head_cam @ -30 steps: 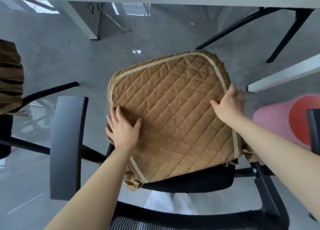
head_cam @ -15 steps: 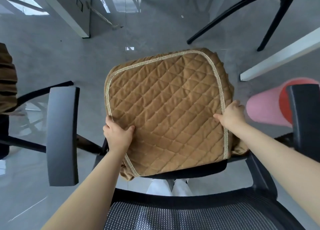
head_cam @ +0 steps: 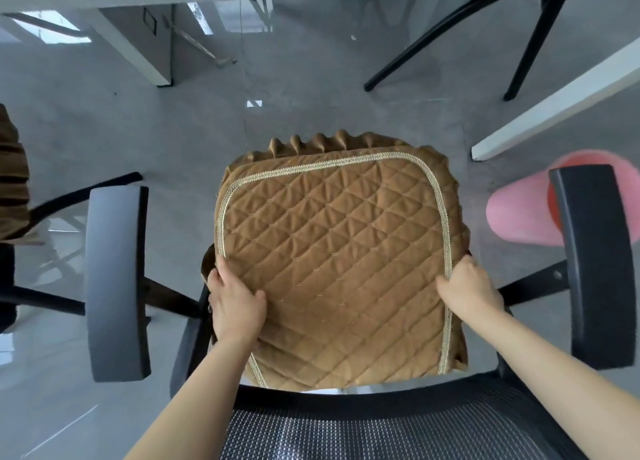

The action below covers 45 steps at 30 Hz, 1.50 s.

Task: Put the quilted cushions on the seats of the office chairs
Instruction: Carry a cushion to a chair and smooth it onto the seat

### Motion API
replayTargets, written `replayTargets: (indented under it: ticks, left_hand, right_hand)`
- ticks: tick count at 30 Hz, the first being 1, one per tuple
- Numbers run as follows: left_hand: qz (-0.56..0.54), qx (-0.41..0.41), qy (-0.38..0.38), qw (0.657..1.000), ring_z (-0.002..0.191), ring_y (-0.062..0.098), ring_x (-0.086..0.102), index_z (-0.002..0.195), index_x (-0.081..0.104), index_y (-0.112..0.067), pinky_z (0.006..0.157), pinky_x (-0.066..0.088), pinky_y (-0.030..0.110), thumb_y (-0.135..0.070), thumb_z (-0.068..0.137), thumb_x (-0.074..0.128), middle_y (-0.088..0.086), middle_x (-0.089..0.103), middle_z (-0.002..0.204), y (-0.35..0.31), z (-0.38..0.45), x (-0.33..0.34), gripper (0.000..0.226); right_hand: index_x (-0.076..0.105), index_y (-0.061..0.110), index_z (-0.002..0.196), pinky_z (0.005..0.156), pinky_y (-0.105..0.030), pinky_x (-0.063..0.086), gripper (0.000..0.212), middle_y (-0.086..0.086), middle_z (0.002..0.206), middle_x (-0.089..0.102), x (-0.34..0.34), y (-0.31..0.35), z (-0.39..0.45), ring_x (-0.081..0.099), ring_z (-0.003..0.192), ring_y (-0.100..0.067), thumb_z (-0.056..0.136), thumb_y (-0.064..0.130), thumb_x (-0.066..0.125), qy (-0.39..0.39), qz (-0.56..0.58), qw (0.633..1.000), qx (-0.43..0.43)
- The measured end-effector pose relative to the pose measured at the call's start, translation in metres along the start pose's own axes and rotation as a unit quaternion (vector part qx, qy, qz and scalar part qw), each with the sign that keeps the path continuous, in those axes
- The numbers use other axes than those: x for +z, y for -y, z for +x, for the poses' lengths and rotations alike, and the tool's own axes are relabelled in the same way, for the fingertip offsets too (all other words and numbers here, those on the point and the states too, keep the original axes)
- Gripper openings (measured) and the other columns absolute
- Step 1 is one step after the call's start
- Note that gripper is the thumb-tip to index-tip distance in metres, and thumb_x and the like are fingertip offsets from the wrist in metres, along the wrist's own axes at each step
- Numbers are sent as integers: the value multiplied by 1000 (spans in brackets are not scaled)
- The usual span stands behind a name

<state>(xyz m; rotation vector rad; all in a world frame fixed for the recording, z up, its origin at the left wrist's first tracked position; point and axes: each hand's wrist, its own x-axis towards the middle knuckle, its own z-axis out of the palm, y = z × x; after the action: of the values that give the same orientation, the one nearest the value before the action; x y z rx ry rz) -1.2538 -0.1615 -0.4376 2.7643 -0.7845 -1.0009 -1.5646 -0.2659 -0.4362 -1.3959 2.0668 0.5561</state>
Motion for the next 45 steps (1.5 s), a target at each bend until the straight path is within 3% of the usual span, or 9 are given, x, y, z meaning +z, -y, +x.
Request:
replayTargets:
  ticks: [5, 9, 13, 19, 24, 32, 37, 41, 45]
  left_hand:
    - [10, 84, -38, 996, 141, 37, 24, 155, 14, -13, 112, 28, 51, -19, 87, 58, 14, 26, 156, -27, 39, -14, 82]
    - [-93, -33, -14, 995, 142, 35, 29, 152, 21, -4, 115, 26, 45, -37, 88, 65, 18, 30, 155, -42, 87, -24, 84]
    - [-127, -104, 26, 986, 120, 38, 52, 131, 48, -1, 98, 42, 43, -59, 90, 51, 19, 56, 131, -40, 110, -22, 71]
    - [-150, -61, -6, 987, 125, 35, 49, 141, 39, -14, 101, 38, 41, -51, 96, 46, 13, 53, 136, -46, 110, -16, 59]
    - [-143, -31, -43, 988, 116, 34, 53, 128, 45, -17, 85, 39, 36, -43, 96, 50, 8, 57, 126, -63, 123, -17, 42]
    - [-163, -24, -86, 983, 108, 32, 56, 120, 48, -16, 87, 44, 39, -42, 93, 54, 8, 59, 120, -62, 148, -26, 38]
    - [-158, -15, -78, 984, 114, 34, 55, 123, 49, -16, 95, 45, 43, -42, 93, 55, 9, 60, 125, -66, 151, -24, 40]
    - [-145, 1, -71, 987, 118, 34, 53, 129, 50, -16, 94, 41, 39, -43, 95, 54, 10, 58, 130, -65, 143, -23, 44]
    - [-159, -8, -36, 987, 118, 35, 53, 127, 54, -8, 98, 40, 40, -48, 96, 49, 14, 60, 126, -50, 143, -20, 51]
  right_hand:
    - [33, 2, 133, 91, -50, 43, 58, -24, 131, 46, -30, 41, 37, 46, 121, -43, 88, 31, 55, -80, 8, 995, -54]
    - [33, -4, 134, 103, -47, 37, 71, -28, 137, 42, -52, 78, 83, 42, 127, -44, 93, 53, 42, -55, 123, 991, 11]
    - [36, -4, 139, 104, -38, 37, 71, -22, 143, 42, -65, 99, 113, 42, 131, -36, 96, 52, 37, 2, 198, 978, 65]
    - [30, -8, 137, 101, -42, 36, 67, -29, 141, 42, -62, 87, 110, 42, 129, -42, 98, 44, 42, -58, 162, 985, 14]
    - [37, -4, 130, 99, -40, 34, 50, -27, 137, 46, -66, 75, 111, 42, 128, -42, 99, 35, 42, -95, 180, 978, -37]
    - [42, 7, 133, 96, -38, 36, 40, -22, 135, 51, -77, 99, 132, 47, 123, -40, 99, 28, 42, -108, 161, 972, -129]
    - [38, 4, 138, 101, -40, 36, 49, -24, 138, 47, -71, 92, 144, 45, 127, -40, 100, 35, 39, -58, 163, 983, -64]
    - [44, -1, 132, 98, -41, 38, 53, -25, 134, 51, -64, 87, 139, 47, 123, -41, 99, 41, 37, -68, 189, 979, -33]
    - [34, -2, 134, 95, -40, 39, 54, -26, 135, 49, -50, 83, 120, 49, 120, -42, 99, 38, 39, -89, 250, 964, -22]
